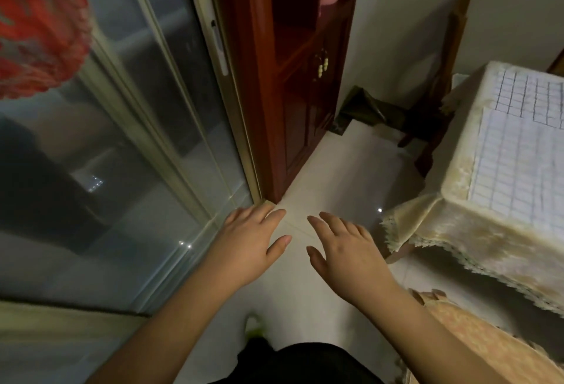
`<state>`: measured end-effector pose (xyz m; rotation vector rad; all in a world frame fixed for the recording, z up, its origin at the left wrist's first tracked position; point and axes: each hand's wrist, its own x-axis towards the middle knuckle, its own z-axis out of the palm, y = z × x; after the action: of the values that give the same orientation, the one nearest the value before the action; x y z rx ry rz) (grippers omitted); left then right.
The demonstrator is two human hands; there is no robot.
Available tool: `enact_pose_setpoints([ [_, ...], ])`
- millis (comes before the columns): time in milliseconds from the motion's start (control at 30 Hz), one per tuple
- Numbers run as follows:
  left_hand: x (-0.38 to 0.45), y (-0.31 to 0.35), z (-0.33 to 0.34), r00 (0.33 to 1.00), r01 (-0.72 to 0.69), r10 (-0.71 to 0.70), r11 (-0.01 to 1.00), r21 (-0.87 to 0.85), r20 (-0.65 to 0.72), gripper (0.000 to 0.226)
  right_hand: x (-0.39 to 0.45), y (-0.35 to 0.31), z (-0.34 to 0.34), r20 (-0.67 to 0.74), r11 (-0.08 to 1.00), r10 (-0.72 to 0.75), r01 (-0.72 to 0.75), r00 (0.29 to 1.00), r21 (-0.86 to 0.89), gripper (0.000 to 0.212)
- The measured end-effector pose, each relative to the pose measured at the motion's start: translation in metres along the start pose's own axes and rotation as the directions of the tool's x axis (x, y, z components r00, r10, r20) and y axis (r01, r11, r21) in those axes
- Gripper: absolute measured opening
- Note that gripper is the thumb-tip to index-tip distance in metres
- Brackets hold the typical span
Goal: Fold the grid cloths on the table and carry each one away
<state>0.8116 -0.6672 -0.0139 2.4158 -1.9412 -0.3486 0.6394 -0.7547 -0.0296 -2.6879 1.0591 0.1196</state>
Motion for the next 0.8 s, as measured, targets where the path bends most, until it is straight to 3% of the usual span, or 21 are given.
enact_pose_setpoints([
  [200, 0.111, -0.038, -0.005, 0.991, -0.116, 0.120, 0.991, 0.061, -0.064, 0.059, 0.097, 0.026, -0.003, -0.092, 0.992, 0.123, -0.121, 0.988, 0.029, 0.054],
  [467, 0.262, -0.075, -0.039, 0.946, -0.323, 0.323, 0.940, 0.107, 0.016, 0.062, 0.216, 0.060, -0.030, -0.074, 0.949, 0.312, -0.306, 0.947, 0.076, 0.056],
  [633, 0.347, -0.060, -0.051, 0.890, -0.456, 0.453, 0.884, 0.105, 0.054, 0.065, 0.254, 0.101, -0.053, -0.079, 0.893, 0.445, -0.436, 0.892, 0.109, 0.057],
  [800, 0.427, -0.014, -0.052, 0.844, -0.537, 0.533, 0.837, 0.105, 0.060, 0.059, 0.275, 0.162, -0.066, -0.117, 0.834, 0.550, -0.537, 0.827, 0.126, 0.075],
])
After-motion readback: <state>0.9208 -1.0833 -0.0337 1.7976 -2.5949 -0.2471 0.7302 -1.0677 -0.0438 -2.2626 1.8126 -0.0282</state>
